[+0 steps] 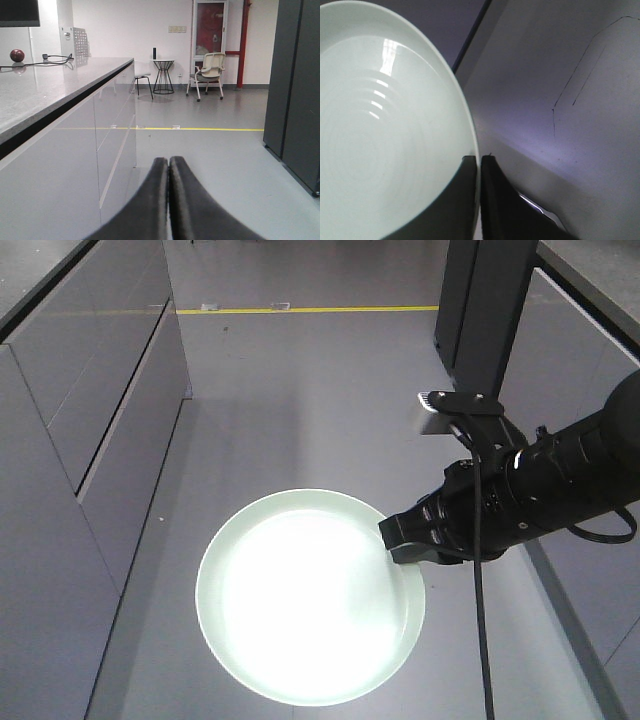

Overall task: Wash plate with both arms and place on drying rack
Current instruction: 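Keep holding the plate with the right gripper during driving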

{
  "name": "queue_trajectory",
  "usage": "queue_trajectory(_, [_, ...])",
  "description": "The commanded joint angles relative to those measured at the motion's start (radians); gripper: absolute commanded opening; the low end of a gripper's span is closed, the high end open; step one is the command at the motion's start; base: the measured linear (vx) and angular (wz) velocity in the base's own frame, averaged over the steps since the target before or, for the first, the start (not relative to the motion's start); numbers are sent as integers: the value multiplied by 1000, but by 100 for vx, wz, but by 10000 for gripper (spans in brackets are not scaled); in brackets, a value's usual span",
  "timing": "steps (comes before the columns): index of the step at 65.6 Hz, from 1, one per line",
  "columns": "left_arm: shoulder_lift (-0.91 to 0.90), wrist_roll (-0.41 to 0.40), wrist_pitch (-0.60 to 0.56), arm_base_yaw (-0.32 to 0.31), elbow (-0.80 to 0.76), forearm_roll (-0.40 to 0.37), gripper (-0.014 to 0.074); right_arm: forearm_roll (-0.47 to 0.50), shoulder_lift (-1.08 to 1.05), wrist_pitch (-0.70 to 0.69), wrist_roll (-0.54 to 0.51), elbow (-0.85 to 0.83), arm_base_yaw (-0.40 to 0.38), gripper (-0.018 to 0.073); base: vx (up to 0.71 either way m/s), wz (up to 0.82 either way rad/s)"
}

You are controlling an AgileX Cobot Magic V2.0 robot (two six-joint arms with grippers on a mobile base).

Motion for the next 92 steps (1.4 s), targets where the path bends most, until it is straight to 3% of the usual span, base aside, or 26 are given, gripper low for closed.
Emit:
queue_trajectory(1, [-14, -5, -71, 1, -29, -10, -6, 32, -34, -26, -7, -26, -2, -1, 20, -3])
queue_trajectory(92, [-14, -5, -71, 1, -29, -10, -6, 32, -34, -27, -7, -26, -2, -1, 19, -3])
